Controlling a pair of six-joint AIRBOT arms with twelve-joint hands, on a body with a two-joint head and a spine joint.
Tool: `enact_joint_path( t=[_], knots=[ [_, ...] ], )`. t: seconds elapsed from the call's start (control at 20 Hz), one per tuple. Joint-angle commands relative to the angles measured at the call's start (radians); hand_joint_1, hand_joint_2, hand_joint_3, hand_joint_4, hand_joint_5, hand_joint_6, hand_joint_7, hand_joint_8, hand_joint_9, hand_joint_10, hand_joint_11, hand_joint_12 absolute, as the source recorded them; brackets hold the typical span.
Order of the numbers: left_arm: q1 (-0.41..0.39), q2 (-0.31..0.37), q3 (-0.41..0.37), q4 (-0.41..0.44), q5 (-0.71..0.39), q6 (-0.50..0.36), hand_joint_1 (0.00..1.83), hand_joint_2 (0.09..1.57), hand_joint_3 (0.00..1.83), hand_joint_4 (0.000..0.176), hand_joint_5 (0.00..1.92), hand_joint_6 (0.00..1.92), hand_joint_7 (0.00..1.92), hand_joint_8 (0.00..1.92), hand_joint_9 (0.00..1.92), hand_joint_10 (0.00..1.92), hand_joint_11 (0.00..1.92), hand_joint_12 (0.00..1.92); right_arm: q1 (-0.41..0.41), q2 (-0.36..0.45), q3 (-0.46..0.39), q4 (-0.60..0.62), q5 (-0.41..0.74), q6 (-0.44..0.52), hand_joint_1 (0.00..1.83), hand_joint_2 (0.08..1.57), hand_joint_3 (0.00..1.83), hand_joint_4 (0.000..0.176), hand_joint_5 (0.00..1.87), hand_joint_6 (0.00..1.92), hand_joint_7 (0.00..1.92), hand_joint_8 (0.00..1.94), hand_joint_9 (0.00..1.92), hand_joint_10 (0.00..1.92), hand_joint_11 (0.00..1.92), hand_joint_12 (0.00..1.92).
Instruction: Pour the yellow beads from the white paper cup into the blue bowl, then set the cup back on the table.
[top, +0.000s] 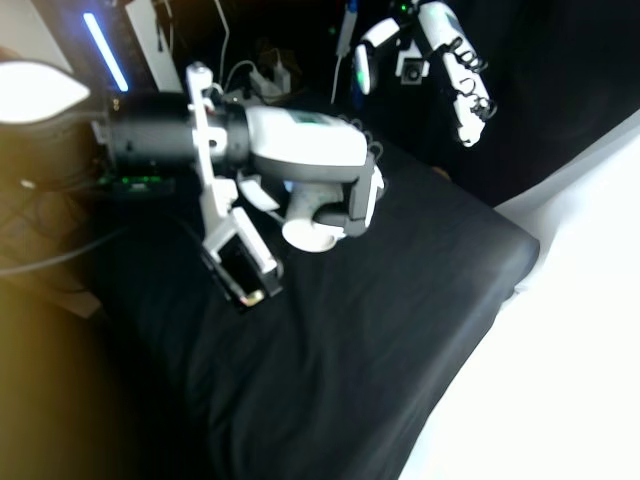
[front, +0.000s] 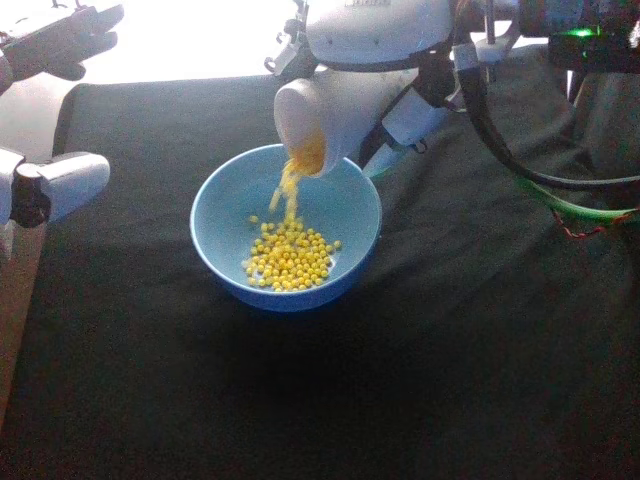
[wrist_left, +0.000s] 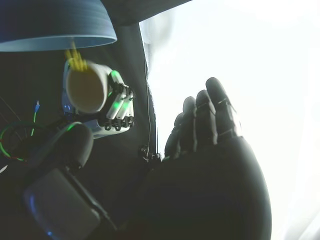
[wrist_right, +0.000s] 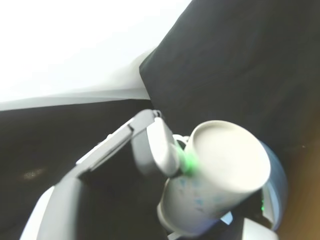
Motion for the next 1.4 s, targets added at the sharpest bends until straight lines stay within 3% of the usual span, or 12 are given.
enact_joint_path(
  t=[0.0, 0.15, 0.3, 0.35, 0.4, 0.45, 0.5, 0.6, 0.65, 0.85, 1.05, 1.35],
  knots=[
    [-0.011, 0.004, 0.007, -0.029, -0.114, -0.008, 0.58, 0.42, 1.14, 0.0, 0.0, 0.0, 0.19, 0.0, 0.17, 0.01, 0.0, 0.78, 0.02, 0.0, -0.003, 0.03, 0.005, -0.007, 1.49, 1.33, 0.04, 0.008, 0.17, 1.68, 0.27, 1.7, 0.48, 1.92, 0.4, 1.92],
    [-0.013, 0.003, 0.007, -0.025, -0.113, -0.008, 0.56, 0.4, 1.15, 0.0, 0.0, 0.0, 0.18, 0.0, 0.17, 0.01, 0.0, 0.73, 0.02, 0.0, -0.004, 0.021, 0.003, -0.007, 1.12, 1.17, 0.0, 0.0, 0.87, 1.15, 0.81, 1.94, 1.05, 1.92, 1.26, 1.92],
    [-0.013, 0.003, 0.007, -0.025, -0.114, -0.008, 0.56, 0.35, 1.2, 0.0, 0.0, 0.0, 0.18, 0.0, 0.19, 0.01, 0.0, 0.75, 0.02, 0.0, -0.009, 0.006, -0.001, -0.007, 1.04, 1.19, 0.01, 0.0, 0.82, 1.22, 0.8, 1.76, 1.06, 1.92, 1.27, 1.92],
    [-0.013, 0.003, 0.007, -0.025, -0.114, -0.008, 0.58, 0.32, 1.23, 0.0, 0.0, 0.0, 0.18, 0.0, 0.18, 0.0, 0.0, 0.73, 0.02, 0.0, -0.01, 0.003, -0.002, -0.007, 1.01, 1.21, 0.01, 0.012, 0.79, 1.3, 0.83, 1.9, 1.14, 1.92, 1.35, 1.92],
    [-0.013, 0.003, 0.007, -0.025, -0.114, -0.008, 0.58, 0.32, 1.23, 0.0, 0.0, 0.0, 0.17, 0.0, 0.17, 0.0, 0.0, 0.72, 0.02, 0.0, -0.011, 0.0, -0.003, -0.007, 0.69, 1.39, 0.13, 0.082, 0.46, 1.8, 1.55, 1.93, 1.76, 1.92, 1.81, 1.92],
    [-0.013, 0.003, 0.007, -0.025, -0.114, -0.008, 0.57, 0.34, 1.21, 0.0, 0.0, 0.0, 0.17, 0.0, 0.17, 0.0, 0.0, 0.75, 0.02, 0.0, -0.013, -0.006, -0.003, -0.007, 0.82, 1.32, 0.05, 0.095, 0.57, 1.63, 1.05, 1.94, 1.57, 1.92, 1.84, 1.92],
    [-0.013, 0.003, 0.007, -0.025, -0.114, -0.008, 0.56, 0.36, 1.17, 0.0, 0.0, 0.0, 0.17, 0.0, 0.17, 0.0, 0.0, 0.76, 0.02, 0.0, -0.015, -0.015, -0.004, -0.007, 1.05, 1.2, 0.01, 0.0, 0.8, 1.25, 0.81, 1.6, 0.92, 1.74, 1.0, 1.92],
    [-0.013, 0.004, 0.007, -0.025, -0.114, -0.008, 0.56, 0.36, 1.16, 0.0, 0.0, 0.0, 0.17, 0.0, 0.17, 0.0, 0.0, 0.76, 0.02, 0.0, -0.021, -0.033, -0.007, -0.007, 1.27, 1.23, 0.0, 0.0, 0.77, 0.56, 0.75, 1.39, 0.47, 1.56, 0.16, 1.92],
    [-0.014, 0.004, 0.007, -0.025, -0.114, -0.008, 0.56, 0.36, 1.16, 0.0, 0.0, 0.0, 0.18, 0.0, 0.18, 0.0, 0.0, 0.75, 0.02, 0.0, -0.025, -0.046, -0.009, -0.007, 1.19, 1.27, 0.0, 0.0, 0.68, 1.24, 0.7, 1.47, 0.46, 1.7, 0.13, 1.92],
    [-0.014, 0.003, 0.007, -0.025, -0.113, -0.01, 0.56, 0.36, 1.15, 0.0, 0.0, 0.0, 0.17, 0.0, 0.16, 0.01, 0.0, 0.68, 0.02, 0.0, -0.032, -0.067, -0.015, -0.007, 1.1, 1.38, 0.01, 0.0, 0.5, 1.64, 0.55, 1.72, 0.79, 1.92, 0.95, 1.92],
    [-0.014, 0.003, 0.007, -0.025, -0.112, -0.011, 0.54, 0.4, 1.09, 0.0, 0.0, 0.0, 0.18, 0.0, 0.18, 0.01, 0.0, 0.76, 0.02, 0.0, -0.036, -0.087, -0.021, -0.007, 1.13, 1.19, 0.0, 0.0, 0.84, 1.18, 0.88, 1.65, 1.02, 1.92, 1.13, 1.92],
    [-0.014, 0.003, 0.007, -0.025, -0.111, -0.011, 0.51, 0.43, 1.02, 0.0, 0.0, 0.0, 0.2, 0.0, 0.2, 0.01, 0.0, 0.83, 0.02, 0.0, -0.048, -0.129, -0.033, -0.007, 1.02, 1.26, 0.0, 0.0, 0.7, 1.39, 0.7, 1.74, 0.82, 1.92, 1.01, 1.92]
  ],
)
